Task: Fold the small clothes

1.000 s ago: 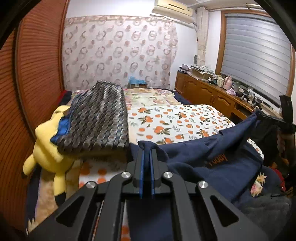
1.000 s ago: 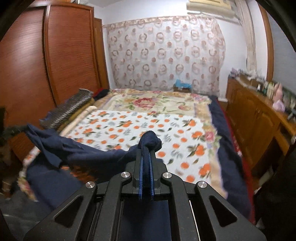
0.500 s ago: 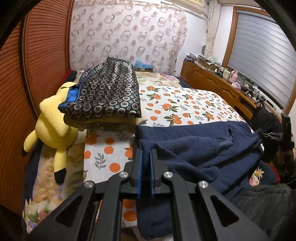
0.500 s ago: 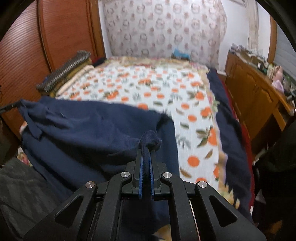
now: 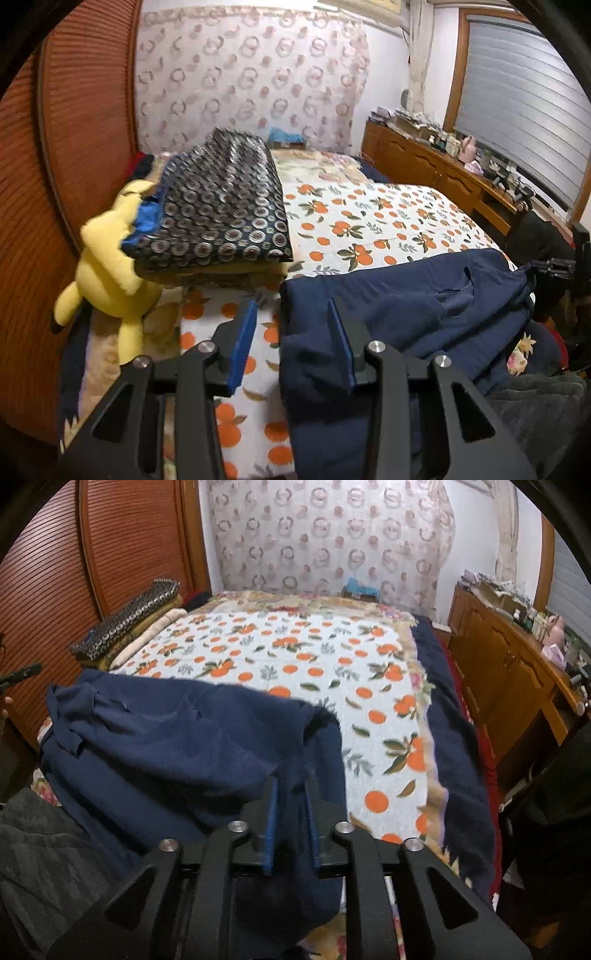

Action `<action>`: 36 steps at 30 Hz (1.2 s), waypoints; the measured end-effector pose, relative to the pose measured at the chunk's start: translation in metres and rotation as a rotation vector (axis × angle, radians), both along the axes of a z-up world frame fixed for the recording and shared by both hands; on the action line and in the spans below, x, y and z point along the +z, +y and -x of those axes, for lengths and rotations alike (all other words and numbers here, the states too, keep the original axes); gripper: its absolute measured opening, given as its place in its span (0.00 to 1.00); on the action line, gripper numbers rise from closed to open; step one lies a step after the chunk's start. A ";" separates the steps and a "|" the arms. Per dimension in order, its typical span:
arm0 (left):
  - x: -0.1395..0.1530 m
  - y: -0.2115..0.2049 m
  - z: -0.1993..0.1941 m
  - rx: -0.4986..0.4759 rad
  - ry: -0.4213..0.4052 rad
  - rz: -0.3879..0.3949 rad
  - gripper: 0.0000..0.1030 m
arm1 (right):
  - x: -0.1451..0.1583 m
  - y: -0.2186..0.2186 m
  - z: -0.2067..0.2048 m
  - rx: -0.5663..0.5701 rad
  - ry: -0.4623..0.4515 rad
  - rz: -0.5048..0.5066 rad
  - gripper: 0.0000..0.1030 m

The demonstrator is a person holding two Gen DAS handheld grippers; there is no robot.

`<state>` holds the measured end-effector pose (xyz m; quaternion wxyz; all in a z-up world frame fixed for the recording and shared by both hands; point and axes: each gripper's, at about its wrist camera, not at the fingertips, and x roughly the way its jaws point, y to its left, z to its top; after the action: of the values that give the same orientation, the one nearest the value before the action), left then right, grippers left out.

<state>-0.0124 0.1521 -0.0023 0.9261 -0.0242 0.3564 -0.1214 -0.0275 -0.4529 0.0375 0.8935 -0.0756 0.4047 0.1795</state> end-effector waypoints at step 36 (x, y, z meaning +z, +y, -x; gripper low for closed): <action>-0.078 -0.053 -0.086 -0.158 0.204 0.031 0.05 | -0.053 0.043 -0.096 0.097 0.121 0.060 0.11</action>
<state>0.0733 0.0995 -0.0806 0.8720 -0.0225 0.4477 -0.1966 0.0683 -0.4097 -0.0153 0.8549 -0.1111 0.4590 0.2147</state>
